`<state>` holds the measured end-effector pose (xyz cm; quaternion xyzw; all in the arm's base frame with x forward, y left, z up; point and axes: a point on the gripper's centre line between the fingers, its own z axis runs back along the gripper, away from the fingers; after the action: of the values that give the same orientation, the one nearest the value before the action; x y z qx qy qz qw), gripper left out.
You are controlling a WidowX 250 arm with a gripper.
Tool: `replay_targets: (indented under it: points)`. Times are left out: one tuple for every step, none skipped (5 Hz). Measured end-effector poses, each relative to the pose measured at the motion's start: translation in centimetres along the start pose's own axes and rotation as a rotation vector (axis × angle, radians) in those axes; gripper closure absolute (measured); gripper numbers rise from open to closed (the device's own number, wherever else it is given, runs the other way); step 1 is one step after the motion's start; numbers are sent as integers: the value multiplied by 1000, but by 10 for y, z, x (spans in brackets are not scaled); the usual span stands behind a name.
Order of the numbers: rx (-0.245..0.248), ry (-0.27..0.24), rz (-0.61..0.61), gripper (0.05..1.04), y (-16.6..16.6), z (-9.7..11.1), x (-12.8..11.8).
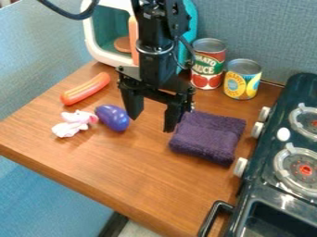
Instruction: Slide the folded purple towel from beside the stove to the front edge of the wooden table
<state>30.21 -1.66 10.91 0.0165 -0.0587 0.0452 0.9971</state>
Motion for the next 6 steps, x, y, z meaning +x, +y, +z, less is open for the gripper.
replay_targets:
  points:
    - [0, 31, 3, 83, 0, -8, -3]
    - [-38, 25, -22, 83, -10, -8, 24]
    - [-73, -13, -35, 83, -17, 4, 45]
    - [-97, -12, -36, 83, -25, 1, 61]
    - [-74, 34, -18, 83, -26, -21, 69]
    - [-37, 95, -33, 83, -35, -51, 66]
